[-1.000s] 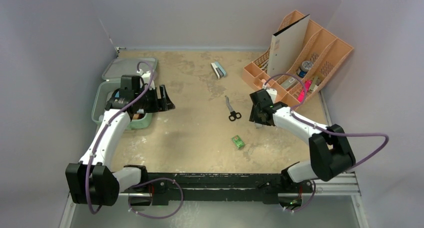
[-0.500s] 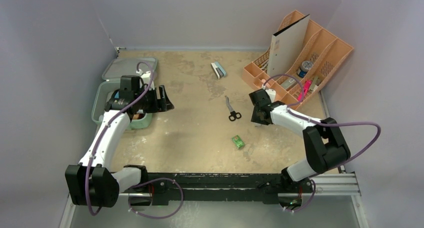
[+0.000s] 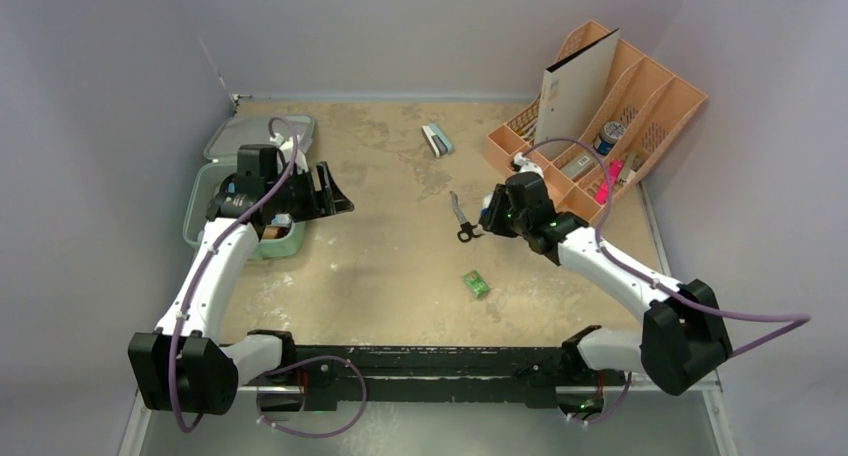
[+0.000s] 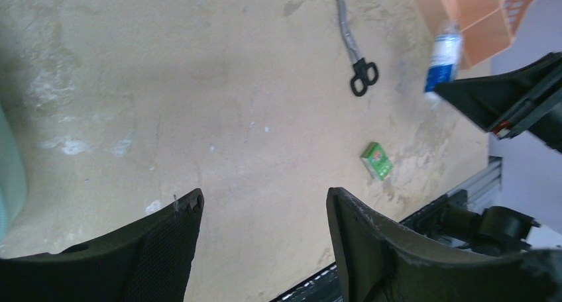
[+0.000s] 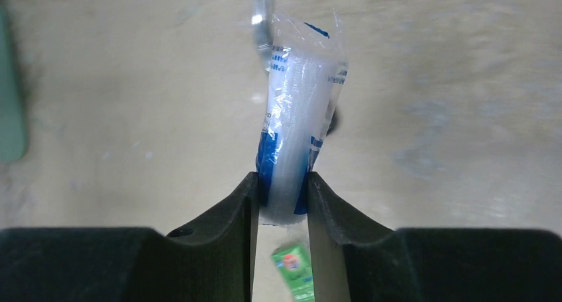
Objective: Organize the medicine kit
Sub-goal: Pick up the medical item at the center of the board, then place the medical item at the medicine box.
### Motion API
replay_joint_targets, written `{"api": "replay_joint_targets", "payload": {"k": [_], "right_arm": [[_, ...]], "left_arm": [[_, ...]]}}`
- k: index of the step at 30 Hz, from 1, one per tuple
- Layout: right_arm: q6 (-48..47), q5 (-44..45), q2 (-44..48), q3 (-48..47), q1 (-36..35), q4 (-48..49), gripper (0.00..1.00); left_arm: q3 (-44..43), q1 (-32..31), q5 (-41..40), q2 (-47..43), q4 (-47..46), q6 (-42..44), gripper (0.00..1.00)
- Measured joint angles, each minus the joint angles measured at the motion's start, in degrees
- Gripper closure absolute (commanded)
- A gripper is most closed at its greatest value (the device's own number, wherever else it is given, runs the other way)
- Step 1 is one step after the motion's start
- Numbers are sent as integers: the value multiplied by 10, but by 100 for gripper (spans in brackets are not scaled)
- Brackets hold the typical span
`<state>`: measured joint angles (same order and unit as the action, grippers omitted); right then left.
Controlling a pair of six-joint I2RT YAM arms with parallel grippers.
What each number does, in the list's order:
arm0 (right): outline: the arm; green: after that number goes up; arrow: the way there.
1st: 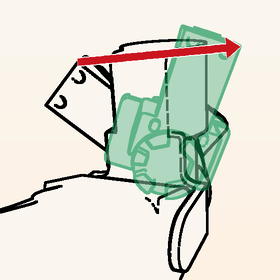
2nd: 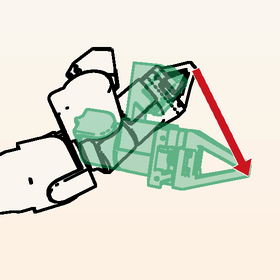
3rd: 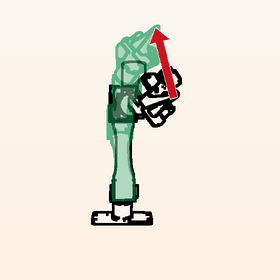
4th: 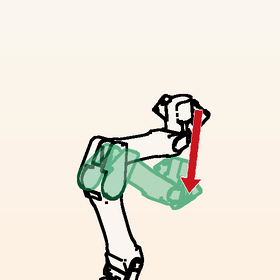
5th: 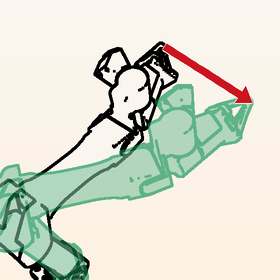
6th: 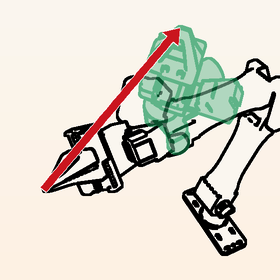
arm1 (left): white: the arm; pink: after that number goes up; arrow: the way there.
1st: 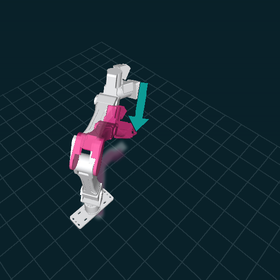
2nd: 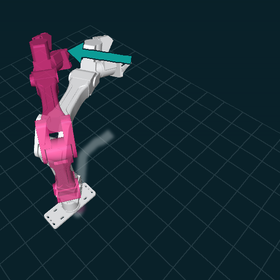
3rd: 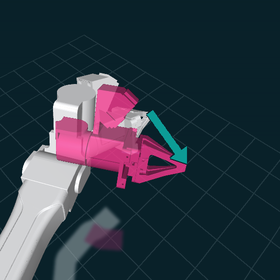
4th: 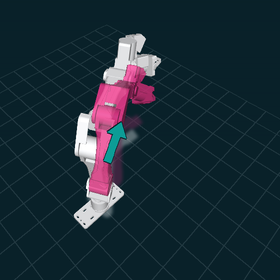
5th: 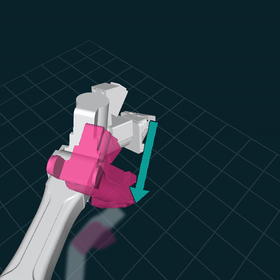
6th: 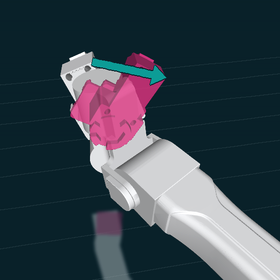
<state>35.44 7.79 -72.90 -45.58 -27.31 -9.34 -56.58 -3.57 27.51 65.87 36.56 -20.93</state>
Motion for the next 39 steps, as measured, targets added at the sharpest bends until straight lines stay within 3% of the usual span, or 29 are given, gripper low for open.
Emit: {"api": "replay_joint_targets", "payload": {"k": [7, 15, 26, 39], "right_arm": [[44, -55, -1, 0, -128, 85, 67], [81, -116, -52, -24, -227, 232, 68], [99, -140, -106, -72, -257, 339, 68], [104, -151, -120, -83, -263, 363, 68]], "left_arm": [[-17, -1, 103, 0, -25, -76, 35], [25, -3, 224, -6, -143, -205, 38], [48, -3, 271, 1, -201, -264, 44], [53, -3, 266, 26, -216, -267, 58]]}}
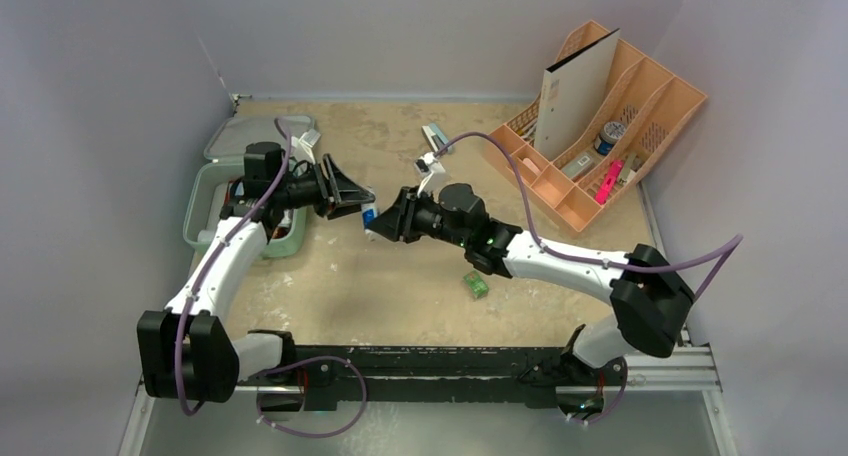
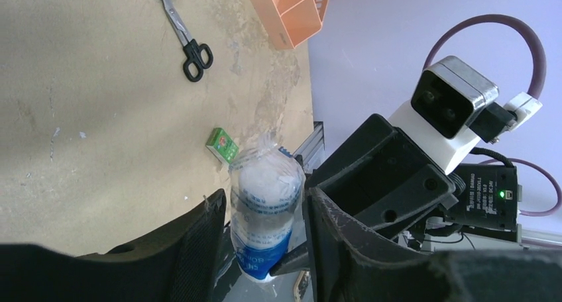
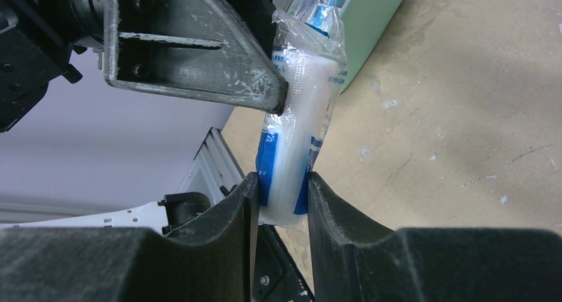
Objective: Organize the medicine kit
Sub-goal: Place the medical item at the medicine box.
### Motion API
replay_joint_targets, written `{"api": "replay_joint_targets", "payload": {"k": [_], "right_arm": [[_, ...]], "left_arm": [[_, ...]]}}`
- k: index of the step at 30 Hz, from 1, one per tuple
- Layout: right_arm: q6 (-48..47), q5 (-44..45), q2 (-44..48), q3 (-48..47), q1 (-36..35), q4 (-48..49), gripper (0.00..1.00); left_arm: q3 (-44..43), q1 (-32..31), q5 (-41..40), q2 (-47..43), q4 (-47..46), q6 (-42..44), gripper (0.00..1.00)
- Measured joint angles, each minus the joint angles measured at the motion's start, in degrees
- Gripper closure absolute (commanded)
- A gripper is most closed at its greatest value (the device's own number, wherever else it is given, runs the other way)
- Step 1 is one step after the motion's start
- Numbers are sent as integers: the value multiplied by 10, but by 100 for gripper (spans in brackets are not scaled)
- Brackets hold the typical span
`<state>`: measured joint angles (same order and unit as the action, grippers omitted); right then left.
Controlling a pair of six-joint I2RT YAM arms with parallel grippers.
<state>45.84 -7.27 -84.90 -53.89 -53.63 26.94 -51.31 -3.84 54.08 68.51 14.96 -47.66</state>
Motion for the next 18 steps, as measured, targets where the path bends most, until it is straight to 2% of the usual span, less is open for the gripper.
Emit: {"api": "replay_joint_targets", "payload": {"k": [3, 7, 9, 14, 18], "right_arm": [[2, 0, -6, -4, 0, 1, 68], [3, -3, -18, -9, 0, 3, 66], [5, -6, -22, -11, 0, 4, 63], [8, -14, -28, -15, 0, 3, 44], [7, -24, -30, -15, 0, -3, 28]], "left_arm": [[0, 0, -3, 10, -2, -2, 62], [0, 0, -3, 16, -5, -3, 77], [0, 0, -3, 17, -4, -2, 79], [-13, 0, -9, 23, 21, 21, 79], [-67, -1, -41, 40, 84, 71, 78]]}}
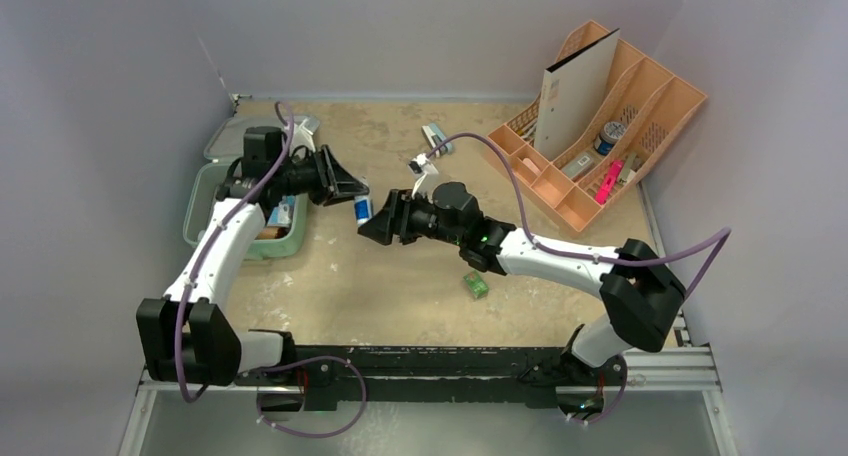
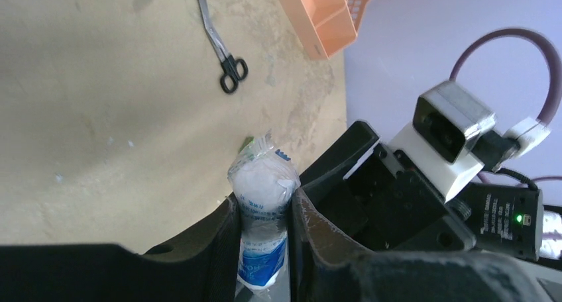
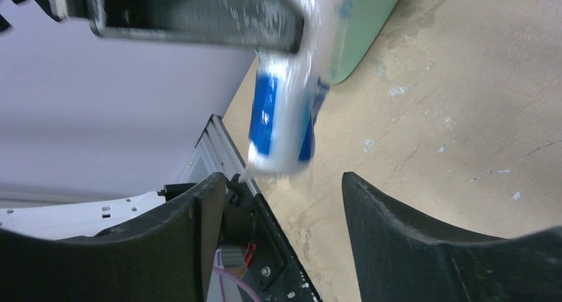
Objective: Organize the medicine kit
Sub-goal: Place the medical item at the medicine box.
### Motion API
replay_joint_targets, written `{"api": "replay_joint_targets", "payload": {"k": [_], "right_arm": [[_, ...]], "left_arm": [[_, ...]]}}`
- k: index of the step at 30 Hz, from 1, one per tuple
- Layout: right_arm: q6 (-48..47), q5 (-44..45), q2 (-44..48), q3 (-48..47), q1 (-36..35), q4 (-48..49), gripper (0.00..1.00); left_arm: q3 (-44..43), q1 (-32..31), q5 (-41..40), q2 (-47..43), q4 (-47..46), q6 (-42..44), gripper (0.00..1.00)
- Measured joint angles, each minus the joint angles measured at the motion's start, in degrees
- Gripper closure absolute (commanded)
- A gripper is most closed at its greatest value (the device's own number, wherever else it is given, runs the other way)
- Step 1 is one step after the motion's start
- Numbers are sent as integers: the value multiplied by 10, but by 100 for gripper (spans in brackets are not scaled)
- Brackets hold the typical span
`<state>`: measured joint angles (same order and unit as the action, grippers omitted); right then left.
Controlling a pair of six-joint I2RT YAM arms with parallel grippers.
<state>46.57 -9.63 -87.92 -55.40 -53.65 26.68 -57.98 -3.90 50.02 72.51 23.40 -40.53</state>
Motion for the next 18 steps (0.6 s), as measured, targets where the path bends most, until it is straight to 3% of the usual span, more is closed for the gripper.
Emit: {"api": "replay_joint_targets", "payload": {"k": [8, 18], "right_arm": [[-11, -10, 26, 11, 0, -20, 11], [-58, -21, 139, 58, 0, -76, 1]], "left_arm": [[-142, 0, -142, 32, 140, 148, 78], [-185, 0, -347, 52, 211, 296, 79]]}}
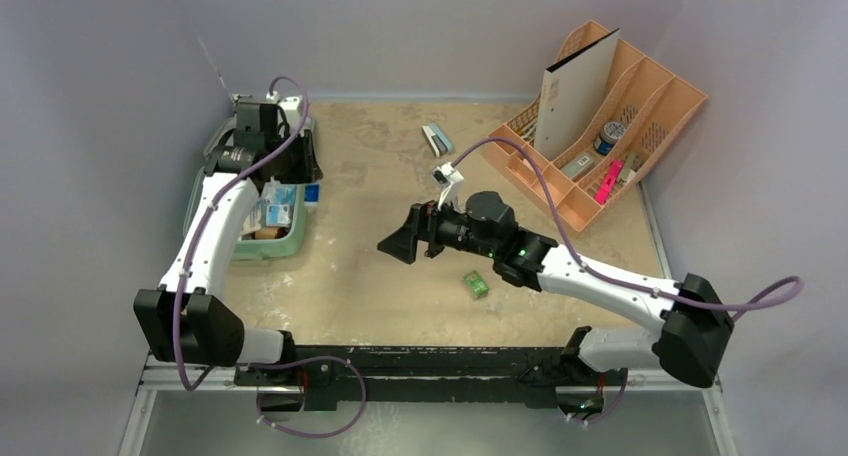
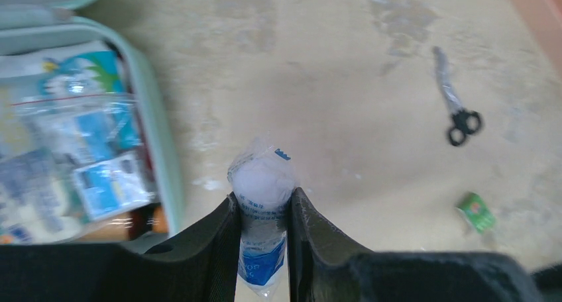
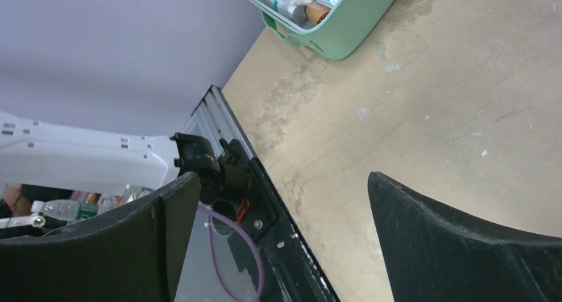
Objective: Organize the medicine kit
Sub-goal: Place the medical item at the medicine box.
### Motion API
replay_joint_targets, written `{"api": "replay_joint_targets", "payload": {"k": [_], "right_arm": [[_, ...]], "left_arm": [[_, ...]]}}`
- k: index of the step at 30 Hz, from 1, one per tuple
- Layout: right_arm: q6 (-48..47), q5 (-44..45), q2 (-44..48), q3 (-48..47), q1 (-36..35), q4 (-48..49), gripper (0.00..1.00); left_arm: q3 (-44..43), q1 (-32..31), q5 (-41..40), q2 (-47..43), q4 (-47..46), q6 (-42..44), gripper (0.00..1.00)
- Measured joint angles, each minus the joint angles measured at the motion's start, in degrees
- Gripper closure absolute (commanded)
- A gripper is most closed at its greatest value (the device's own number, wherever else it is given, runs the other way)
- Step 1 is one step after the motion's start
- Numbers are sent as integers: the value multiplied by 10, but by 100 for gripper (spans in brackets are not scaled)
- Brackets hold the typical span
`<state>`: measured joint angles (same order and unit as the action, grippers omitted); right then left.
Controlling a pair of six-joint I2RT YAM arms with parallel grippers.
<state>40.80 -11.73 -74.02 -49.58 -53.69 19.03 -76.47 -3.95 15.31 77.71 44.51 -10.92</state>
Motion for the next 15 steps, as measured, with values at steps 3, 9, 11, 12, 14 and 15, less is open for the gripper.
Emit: {"api": "replay_joint_targets", "payload": {"k": [3, 9, 11, 12, 14, 15], "right_arm": [[-19, 3, 41, 10, 0, -31, 1], [-62, 42, 141, 40, 0, -95, 1], [-76, 64, 172, 48, 0, -111, 1], [-82, 71, 186, 52, 0, -119, 1], [-91, 90, 211, 59, 0, -129, 1], [-95, 98, 222, 63, 0, -133, 1]], "left_arm": [[-17, 0, -80, 16, 6, 29, 80], [-42, 0, -256, 55, -9, 89, 80], [-48, 0, -314, 68, -24, 117, 80], [-49, 0, -346, 73, -37, 136, 80], [-49, 0, -402, 80, -65, 170, 80], [-49, 0, -433, 83, -86, 191, 80]]}}
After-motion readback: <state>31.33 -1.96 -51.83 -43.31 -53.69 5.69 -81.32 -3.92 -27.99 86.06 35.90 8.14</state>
